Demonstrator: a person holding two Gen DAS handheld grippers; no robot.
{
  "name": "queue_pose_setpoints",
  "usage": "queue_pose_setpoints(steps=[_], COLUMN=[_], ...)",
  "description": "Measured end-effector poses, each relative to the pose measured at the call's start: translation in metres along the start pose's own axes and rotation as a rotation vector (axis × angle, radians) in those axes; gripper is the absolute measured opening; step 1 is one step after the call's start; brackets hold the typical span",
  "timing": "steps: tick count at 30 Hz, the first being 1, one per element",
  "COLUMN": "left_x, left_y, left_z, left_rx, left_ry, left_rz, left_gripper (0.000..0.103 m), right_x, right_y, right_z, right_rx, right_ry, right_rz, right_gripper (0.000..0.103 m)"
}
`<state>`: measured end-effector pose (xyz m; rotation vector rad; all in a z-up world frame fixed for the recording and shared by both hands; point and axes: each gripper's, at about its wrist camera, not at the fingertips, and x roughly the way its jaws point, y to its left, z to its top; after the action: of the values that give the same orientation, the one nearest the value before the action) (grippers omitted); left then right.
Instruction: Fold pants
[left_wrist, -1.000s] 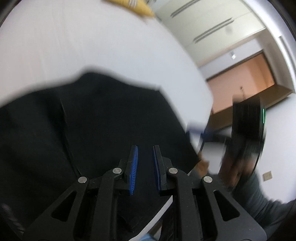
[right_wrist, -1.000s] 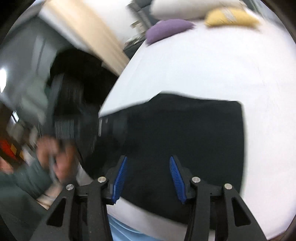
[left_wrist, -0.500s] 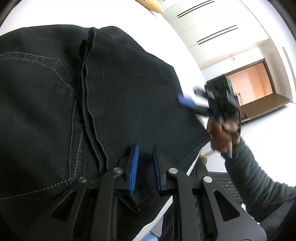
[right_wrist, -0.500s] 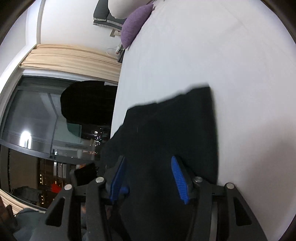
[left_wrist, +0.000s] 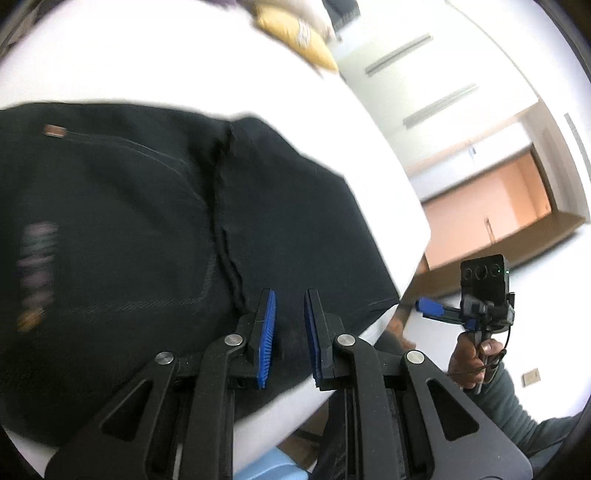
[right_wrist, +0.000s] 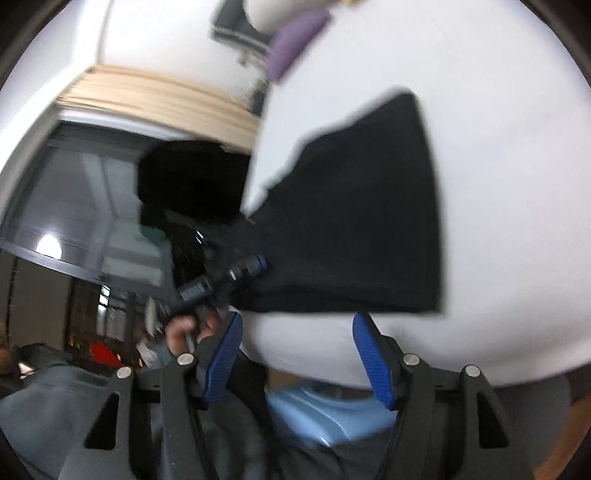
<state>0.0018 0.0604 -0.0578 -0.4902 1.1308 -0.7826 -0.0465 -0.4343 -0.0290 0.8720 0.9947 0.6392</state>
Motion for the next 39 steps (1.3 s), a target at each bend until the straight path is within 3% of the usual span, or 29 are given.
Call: queue_pose_setpoints(steps=[1,2,3,5,9,13,16,20,29,34,39], left_x=[-0.017,-0.032,-0.049,-0.087,-0.142,-0.166,-0.169,-0.161,-0.144,-0.137,-0.137], left_y=[0.003,0.007,0.013,0.026,0.066,0.112,0.143,0.163,0.189,0.197,0.212], left_z=[-0.006,-0.012,-0.020,-0.036,-0.061,-0.078,-0.084,-0.085,-0.085,-0.080,-0.090], left_rx=[-0.015,-0.038,-0.071,-0.135,-0.256,-0.425,-0.528,-0.546,-0.629,-0.670,-0.749], left_ry=[-0.032,-0.063,-0.112,-0.227,-0.351,-0.434,-0.444,-0.438,-0.499,-0.494,-0.498], left_rz=[0.000,0.001,0.005,0.008,0.029,-0.006,-0.040,-0.040,-0.131,-0.152,-0.181], left_gripper=[0.042,0.084,0.102,0.102,0.102,0.102,0.102,0.102,0.099,0.074,0.032], right_x=[0.004,0.012,0.023,0.050,0.103,0.142,0.157,0.169,0.167,0.167,0.170], right_y=[0.006,0.014,0.022,0.035,0.061,0.077,0.085,0.091,0.090,0.086,0.075], right_z=[0.003,0.009,0.015,0.025,0.034,0.035,0.033,0.028,0.032,0.039,0.050], right_rx=[-0.008,-0.013,-0.020,-0.036,-0.068,-0.072,-0.073,-0.071,-0.034,-0.030,-0.015], right_ry=[-0.021,-0.032,-0.032,-0.015,0.040,0.073,0.082,0.101,0.067,0.063,0.067], right_rz=[0.026,0.054,0.079,0.123,0.173,0.212,0.244,0.251,0.237,0.212,0.151], right_gripper=[0.066,0.067,0.067,0.067,0.067,0.067,0.067,0.067,0.066,0.066,0.066])
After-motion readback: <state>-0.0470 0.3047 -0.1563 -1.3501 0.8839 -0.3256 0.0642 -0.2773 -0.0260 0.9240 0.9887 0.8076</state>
